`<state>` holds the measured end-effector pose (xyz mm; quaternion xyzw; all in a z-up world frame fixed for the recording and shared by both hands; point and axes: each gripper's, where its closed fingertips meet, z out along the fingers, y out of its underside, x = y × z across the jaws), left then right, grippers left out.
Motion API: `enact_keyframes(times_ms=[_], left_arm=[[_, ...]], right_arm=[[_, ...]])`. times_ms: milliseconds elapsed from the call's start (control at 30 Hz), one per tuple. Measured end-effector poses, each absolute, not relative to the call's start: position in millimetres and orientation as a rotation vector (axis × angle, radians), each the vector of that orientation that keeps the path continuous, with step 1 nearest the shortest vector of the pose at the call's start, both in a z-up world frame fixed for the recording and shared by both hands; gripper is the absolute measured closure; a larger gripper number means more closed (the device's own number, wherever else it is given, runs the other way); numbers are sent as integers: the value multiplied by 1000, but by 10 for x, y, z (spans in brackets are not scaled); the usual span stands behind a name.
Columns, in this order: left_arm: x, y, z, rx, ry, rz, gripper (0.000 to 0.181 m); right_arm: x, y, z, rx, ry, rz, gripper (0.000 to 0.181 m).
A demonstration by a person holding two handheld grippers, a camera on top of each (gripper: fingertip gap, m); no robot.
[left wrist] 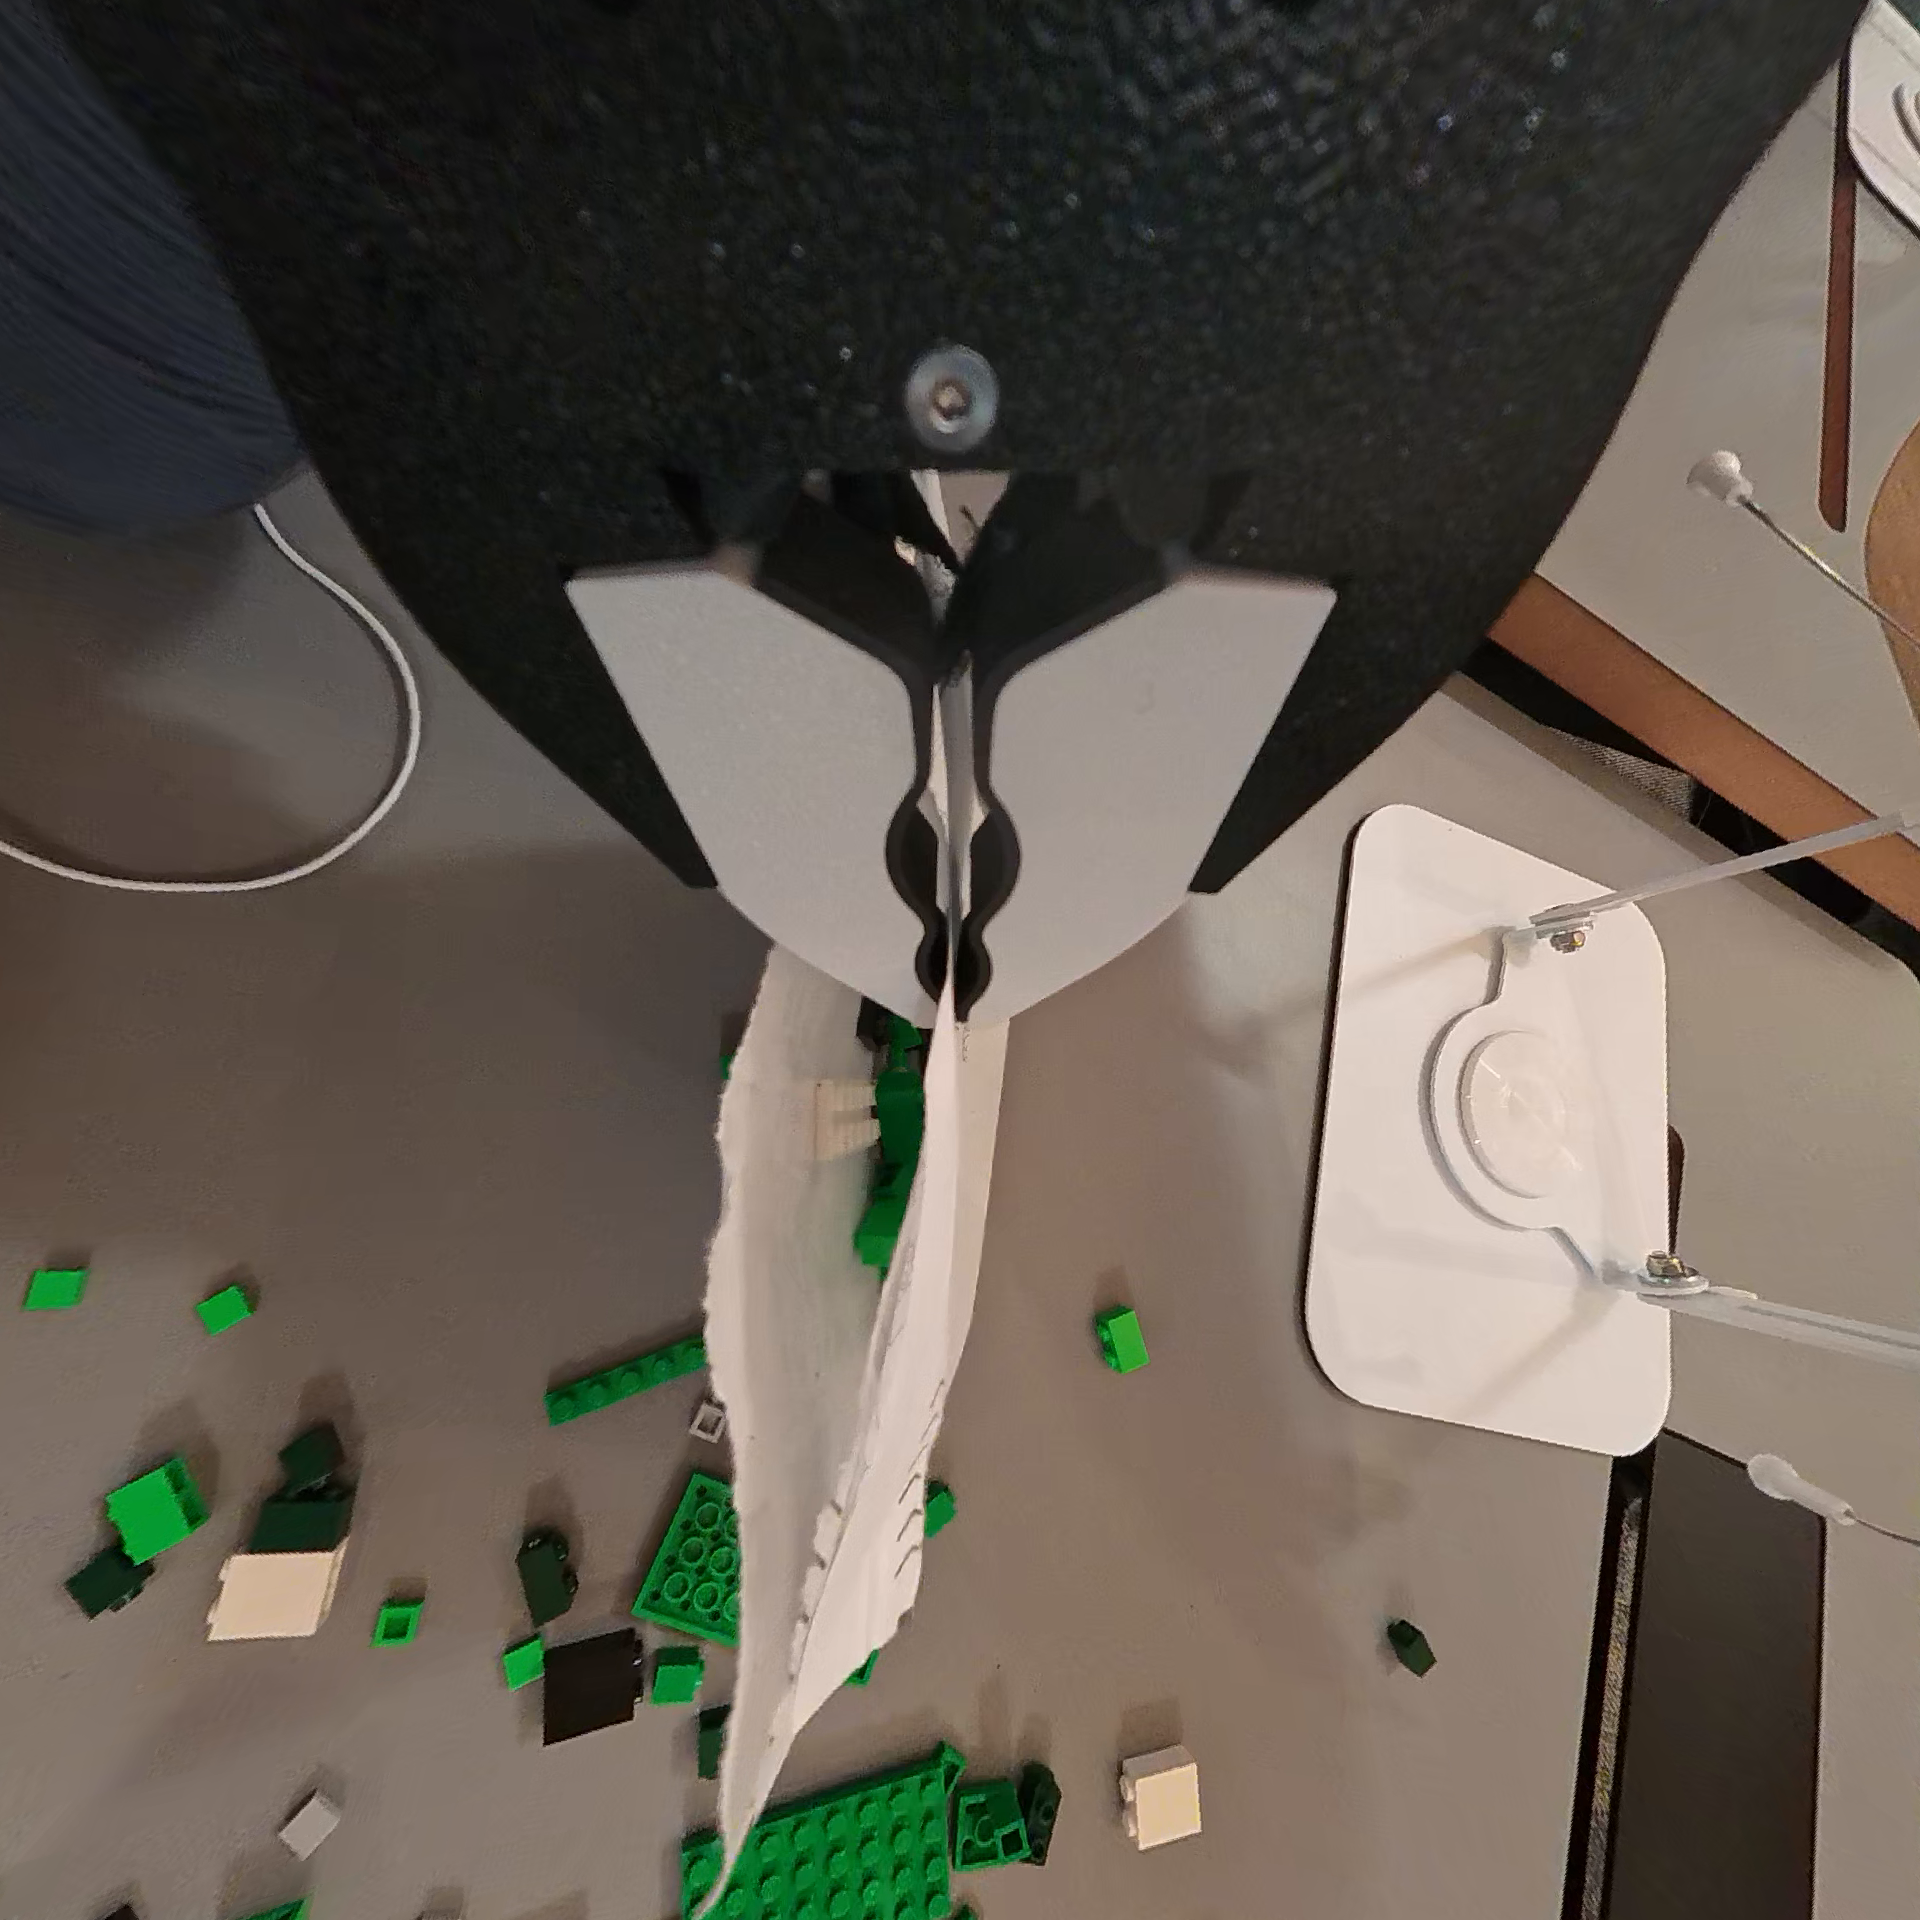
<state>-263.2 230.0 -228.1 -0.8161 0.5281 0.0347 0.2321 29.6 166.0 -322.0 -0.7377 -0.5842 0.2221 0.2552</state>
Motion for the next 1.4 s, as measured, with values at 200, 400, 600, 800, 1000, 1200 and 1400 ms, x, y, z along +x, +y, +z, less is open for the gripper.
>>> enact_keyframes(times_ms=[200,400,600,800,1000,1200,1400], left_arm=[[-2626,2284,-2284,-2245,1458,86,181],[-2607,2271,-2285,-2242,1469,87,181],[-2595,2263,-2280,-2237,1475,83,181],[-2553,2275,-2276,-2224,1482,87,181],[-2465,2316,-2340,-2272,1458,88,181],[-2422,2313,-2319,-2241,1481,93,181],[-2431,2319,-2298,-2234,1470,80,181]], right_arm=[[106,1548,-3252,-1985,-1666,645,162],[-64,1476,-3296,-1957,-1781,603,162],[-103,1486,-3347,-1927,-1831,574,170],[-573,1781,-2733,-1683,-1630,518,170],[-1801,2142,-1840,-1364,-1201,404,171],[-2184,2247,-1987,-1364,-1285,258,171],[-2202,2205,-2074,-1422,-1360,298,171]])
